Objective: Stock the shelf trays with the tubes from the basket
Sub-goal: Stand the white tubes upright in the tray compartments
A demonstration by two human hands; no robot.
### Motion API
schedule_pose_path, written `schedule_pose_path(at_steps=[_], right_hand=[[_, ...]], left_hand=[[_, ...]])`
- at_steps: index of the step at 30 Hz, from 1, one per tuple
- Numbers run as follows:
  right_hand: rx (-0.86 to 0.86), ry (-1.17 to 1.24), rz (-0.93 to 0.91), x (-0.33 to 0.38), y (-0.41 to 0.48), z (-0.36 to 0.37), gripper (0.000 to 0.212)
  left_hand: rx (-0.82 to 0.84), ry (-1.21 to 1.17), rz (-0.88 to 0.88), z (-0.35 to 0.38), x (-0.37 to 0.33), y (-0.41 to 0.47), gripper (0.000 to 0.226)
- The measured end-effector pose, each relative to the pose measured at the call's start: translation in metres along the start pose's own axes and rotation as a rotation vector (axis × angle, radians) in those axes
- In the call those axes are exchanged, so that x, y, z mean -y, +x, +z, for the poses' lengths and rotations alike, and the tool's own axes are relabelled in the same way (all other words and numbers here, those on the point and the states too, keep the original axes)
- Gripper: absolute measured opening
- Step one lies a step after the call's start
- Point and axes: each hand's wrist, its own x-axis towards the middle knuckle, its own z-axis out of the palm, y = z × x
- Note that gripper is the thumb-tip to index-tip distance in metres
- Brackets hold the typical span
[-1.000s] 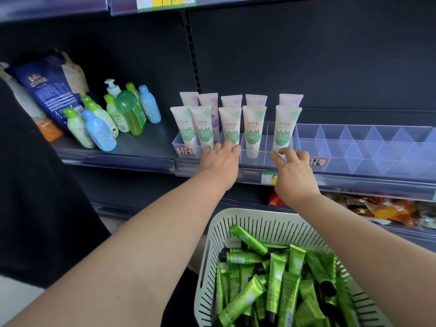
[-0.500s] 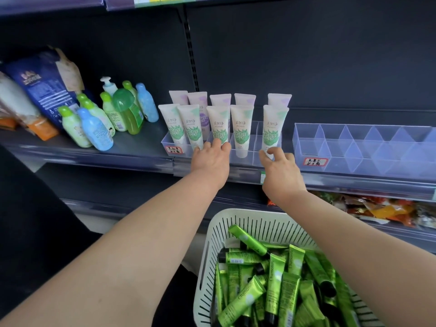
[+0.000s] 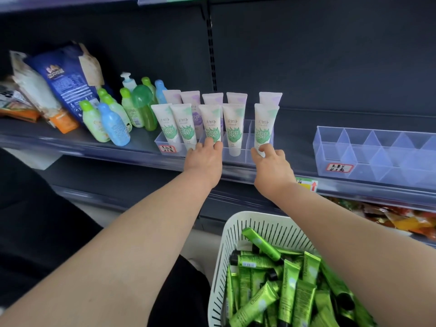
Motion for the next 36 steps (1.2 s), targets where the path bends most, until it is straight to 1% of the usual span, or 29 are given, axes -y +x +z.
schedule_pose_path(at_steps=[6, 11, 15, 18, 23, 27, 33, 36], right_hand=[[0.013, 0.005, -0.01, 0.01, 0.008, 0.0, 0.066], [0.007, -0.019, -0.032, 0.016, 0.011, 0.002, 0.066], [-0.002, -0.07, -0.083, 0.009, 0.009, -0.002, 0.07], [-0.036, -0.102, -0.098, -0.002, 0.001, -0.004, 0.072], [-0.076, -0.13, -0.029, -0.045, -0.022, -0.016, 0.071], [-0.107, -0.148, 0.08, -0.096, -0.048, -0.028, 0.064], [-0.086, -0.194, 0.234, -0.171, -0.081, -0.041, 0.069], [-0.044, -0.193, 0.307, -0.197, -0.092, -0.041, 0.072]], left_hand=[[0.022, -0.017, -0.03, 0.002, 0.009, 0.005, 0.065], [0.051, -0.038, -0.062, 0.002, 0.014, 0.006, 0.064], [0.103, -0.069, -0.093, -0.003, 0.008, 0.005, 0.062], [0.105, -0.118, -0.091, -0.009, -0.008, 0.002, 0.06], [0.042, -0.205, 0.012, -0.029, -0.057, 0.001, 0.057], [0.007, -0.23, 0.129, -0.043, -0.11, 0.003, 0.046], [0.008, -0.211, 0.358, -0.052, -0.191, 0.006, 0.053], [0.032, -0.17, 0.457, -0.051, -0.222, 0.006, 0.058]])
